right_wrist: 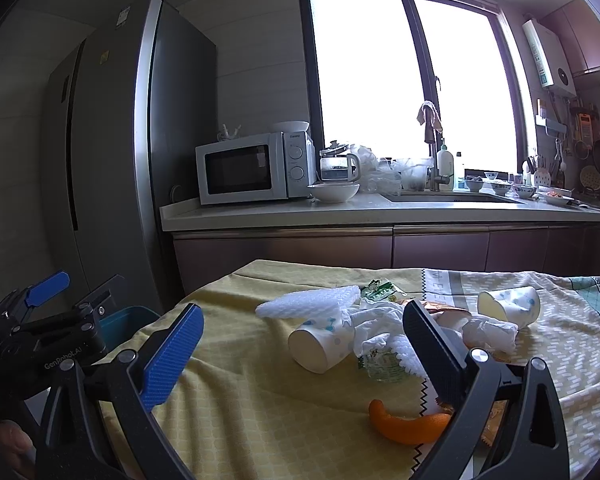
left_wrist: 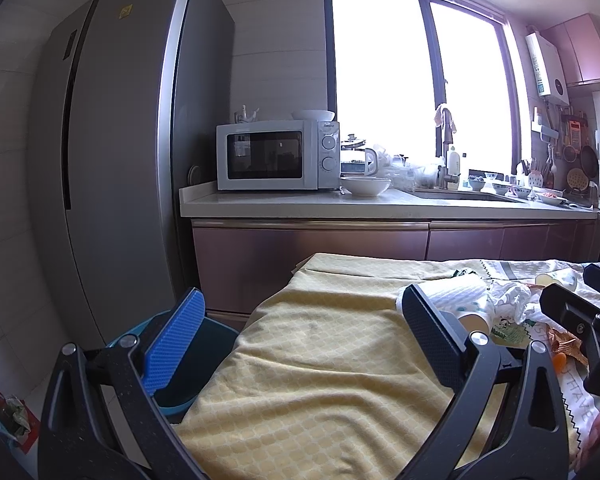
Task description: Collect trash
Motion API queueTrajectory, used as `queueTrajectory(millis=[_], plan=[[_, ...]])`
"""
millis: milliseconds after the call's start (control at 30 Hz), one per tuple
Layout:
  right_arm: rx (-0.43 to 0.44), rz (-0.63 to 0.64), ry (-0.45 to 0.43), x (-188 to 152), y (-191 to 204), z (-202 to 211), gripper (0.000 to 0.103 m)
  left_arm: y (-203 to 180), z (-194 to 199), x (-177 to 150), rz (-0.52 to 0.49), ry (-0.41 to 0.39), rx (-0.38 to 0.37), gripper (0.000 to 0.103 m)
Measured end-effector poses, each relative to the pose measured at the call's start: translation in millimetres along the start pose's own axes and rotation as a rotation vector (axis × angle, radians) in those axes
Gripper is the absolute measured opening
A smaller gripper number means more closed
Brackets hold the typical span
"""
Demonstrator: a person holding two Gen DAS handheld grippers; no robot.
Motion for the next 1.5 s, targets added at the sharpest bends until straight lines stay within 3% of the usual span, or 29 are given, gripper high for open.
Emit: queueTrajectory(millis=[1500], plan=[[-0.016, -0.008, 0.0, 3.3, -3.0, -0.9, 0.096, -4.5, 6.7, -0.7, 0.003, -0.011, -0.025, 0.097]])
Point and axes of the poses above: each gripper's, at about its wrist camera, not at the fingertips, and z roughly against the way its jaws point, y to its left, x to its top, the point moved 2 cm from there along -z, roughly the way its jaws point, and after that the axes turned 12 degrees about z, right-handed, at the moved point
